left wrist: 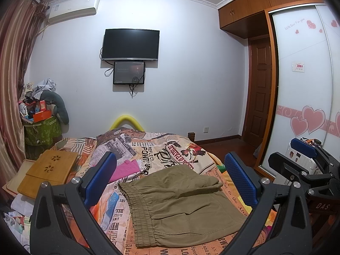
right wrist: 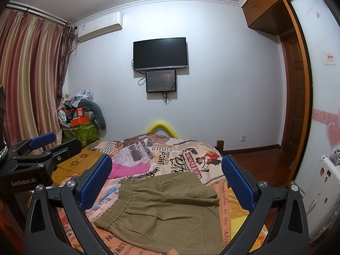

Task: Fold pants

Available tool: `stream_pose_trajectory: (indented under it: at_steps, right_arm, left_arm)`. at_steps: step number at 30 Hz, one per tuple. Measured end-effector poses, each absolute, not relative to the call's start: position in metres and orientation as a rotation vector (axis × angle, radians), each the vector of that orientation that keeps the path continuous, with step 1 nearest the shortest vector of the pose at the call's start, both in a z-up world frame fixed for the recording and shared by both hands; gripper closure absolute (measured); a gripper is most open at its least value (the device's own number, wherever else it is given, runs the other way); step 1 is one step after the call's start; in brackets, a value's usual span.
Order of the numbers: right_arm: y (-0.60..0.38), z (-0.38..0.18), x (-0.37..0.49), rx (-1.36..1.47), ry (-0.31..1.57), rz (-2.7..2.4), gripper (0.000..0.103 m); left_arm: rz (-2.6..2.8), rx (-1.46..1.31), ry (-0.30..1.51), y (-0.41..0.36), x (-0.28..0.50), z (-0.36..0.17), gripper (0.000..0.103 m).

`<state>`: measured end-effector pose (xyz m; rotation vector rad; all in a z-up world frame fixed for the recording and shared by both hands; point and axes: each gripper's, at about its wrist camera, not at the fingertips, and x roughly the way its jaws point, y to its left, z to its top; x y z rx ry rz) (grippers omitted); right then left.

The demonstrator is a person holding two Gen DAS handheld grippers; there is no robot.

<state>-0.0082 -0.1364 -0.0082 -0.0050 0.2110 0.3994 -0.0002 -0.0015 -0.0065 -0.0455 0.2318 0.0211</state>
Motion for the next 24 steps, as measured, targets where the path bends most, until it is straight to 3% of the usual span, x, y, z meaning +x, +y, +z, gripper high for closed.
stream_pose_trajectory:
  at_steps: [24]
  right_arm:
    - [-0.1348,-0.0109,-0.005,-0.004,0.216,0.395,0.001]
  left_arm:
    - [0.029,-0.045,0.246,0.0009,0.006,-0.0084,0.0]
